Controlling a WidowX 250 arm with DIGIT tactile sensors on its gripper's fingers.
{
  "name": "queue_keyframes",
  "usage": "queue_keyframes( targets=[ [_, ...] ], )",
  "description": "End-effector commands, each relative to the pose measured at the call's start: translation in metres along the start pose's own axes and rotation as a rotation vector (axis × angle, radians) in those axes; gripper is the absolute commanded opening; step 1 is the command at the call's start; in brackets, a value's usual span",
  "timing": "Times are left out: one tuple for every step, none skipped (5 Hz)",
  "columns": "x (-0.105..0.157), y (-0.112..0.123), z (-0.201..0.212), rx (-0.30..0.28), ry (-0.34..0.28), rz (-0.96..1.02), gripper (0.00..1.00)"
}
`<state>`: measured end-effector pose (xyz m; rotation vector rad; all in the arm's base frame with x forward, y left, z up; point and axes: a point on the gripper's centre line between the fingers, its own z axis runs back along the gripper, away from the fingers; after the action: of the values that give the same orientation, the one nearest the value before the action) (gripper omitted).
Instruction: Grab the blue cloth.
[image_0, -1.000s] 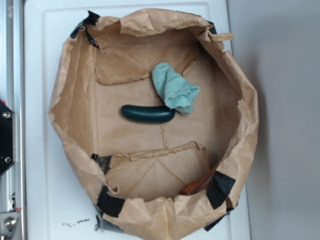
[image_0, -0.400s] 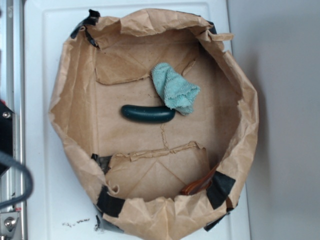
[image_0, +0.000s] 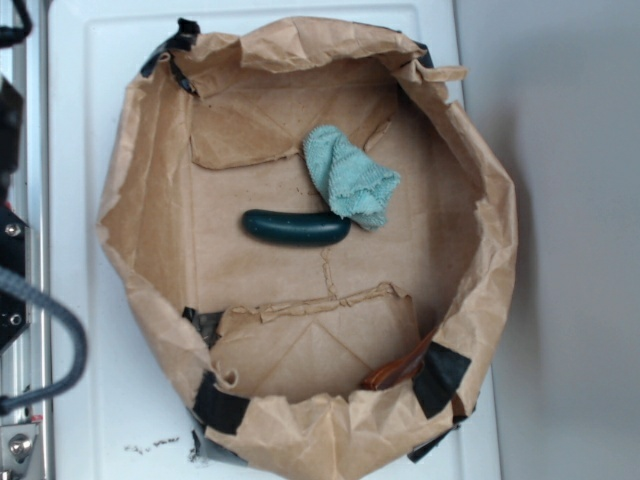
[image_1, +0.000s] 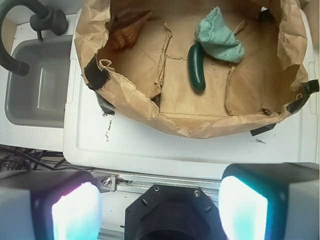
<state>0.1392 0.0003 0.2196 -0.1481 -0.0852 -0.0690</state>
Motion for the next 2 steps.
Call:
queue_keyframes(
  targets=[
    [0.002,0.002,0.004,0.006,-0.021,0.012,1.0],
    [0.032,-0.005,-0.023,0.007,-0.052,0.041,1.0]
  ],
)
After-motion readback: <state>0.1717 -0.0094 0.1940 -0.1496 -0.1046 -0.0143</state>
